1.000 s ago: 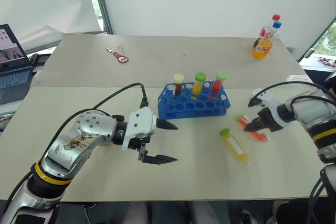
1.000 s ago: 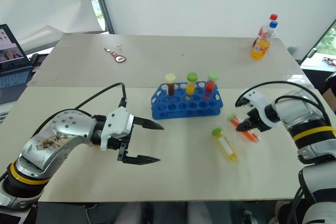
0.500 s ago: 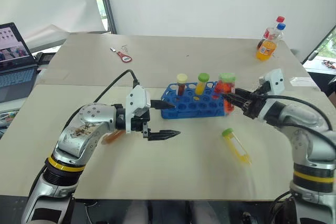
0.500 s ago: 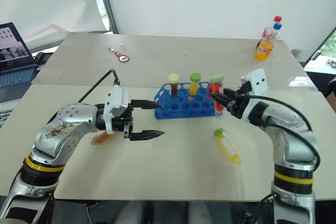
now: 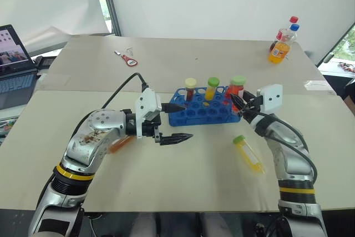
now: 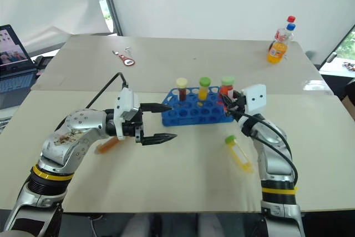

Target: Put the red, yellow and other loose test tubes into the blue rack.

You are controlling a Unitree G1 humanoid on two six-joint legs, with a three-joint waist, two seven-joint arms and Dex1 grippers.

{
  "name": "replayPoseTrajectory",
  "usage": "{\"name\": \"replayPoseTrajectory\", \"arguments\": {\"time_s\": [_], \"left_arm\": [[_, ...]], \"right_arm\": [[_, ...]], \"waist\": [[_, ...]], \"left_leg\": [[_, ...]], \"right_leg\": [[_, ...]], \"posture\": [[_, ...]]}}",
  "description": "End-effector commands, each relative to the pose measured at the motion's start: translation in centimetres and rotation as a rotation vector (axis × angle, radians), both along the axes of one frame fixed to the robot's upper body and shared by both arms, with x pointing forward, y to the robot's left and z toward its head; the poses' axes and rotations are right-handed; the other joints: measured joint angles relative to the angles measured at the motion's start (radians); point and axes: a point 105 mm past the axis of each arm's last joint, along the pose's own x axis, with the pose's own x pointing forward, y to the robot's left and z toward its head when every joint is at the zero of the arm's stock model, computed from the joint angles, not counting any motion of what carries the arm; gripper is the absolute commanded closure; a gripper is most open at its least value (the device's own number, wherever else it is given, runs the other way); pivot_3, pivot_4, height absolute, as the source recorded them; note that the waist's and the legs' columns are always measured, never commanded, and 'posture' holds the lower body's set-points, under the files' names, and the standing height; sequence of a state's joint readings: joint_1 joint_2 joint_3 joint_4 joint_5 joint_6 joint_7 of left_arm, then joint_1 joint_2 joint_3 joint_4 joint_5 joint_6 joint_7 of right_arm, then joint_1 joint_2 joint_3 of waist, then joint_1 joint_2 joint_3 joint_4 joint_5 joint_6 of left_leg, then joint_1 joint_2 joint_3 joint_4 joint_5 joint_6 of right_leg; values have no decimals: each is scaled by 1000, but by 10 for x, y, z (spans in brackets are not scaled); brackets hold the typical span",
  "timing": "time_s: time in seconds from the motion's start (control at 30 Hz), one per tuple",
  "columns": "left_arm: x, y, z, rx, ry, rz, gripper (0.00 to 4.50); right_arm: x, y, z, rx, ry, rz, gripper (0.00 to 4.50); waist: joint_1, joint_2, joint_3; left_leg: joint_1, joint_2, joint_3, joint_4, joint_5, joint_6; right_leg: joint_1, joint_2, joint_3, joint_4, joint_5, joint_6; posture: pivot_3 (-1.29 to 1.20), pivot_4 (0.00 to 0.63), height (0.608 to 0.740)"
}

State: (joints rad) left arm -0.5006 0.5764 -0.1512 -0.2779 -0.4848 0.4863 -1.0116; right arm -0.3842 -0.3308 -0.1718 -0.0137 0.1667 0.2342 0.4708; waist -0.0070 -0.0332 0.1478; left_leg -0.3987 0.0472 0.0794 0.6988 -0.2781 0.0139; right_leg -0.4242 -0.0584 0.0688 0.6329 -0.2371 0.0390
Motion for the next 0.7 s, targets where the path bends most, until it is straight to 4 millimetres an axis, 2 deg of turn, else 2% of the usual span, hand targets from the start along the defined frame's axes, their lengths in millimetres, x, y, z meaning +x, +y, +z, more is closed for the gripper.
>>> {"name": "replayPoseTrajectory", "arguments": {"time_s": [0.03, 0.4, 0.7], "left_arm": [[-4, -5, 7, -1, -36, -18, 0], [-5, -6, 9, -21, -24, -15, 0], [-3, -9, 24, -124, 24, 7, 0]], "right_arm": [[1, 0, 7, -16, -58, -6, 3490], [8, 14, 3, -12, -97, -10, 3490], [10, 7, -4, 99, -94, -81, 3492]], "waist": [[-4, 0, 0], [-7, 0, 0], [-9, 0, 0]], "left_leg": [[0, 0, 0, 0, 0, 0], [0, 0, 0, 0, 0, 0], [1, 0, -1, 0, 0, 0]], "right_leg": [[0, 0, 0, 0, 0, 0], [0, 0, 0, 0, 0, 0], [0, 0, 0, 1, 0, 0]], "posture": [[0, 150, 740], [0, 150, 740], [0, 150, 740]]}}
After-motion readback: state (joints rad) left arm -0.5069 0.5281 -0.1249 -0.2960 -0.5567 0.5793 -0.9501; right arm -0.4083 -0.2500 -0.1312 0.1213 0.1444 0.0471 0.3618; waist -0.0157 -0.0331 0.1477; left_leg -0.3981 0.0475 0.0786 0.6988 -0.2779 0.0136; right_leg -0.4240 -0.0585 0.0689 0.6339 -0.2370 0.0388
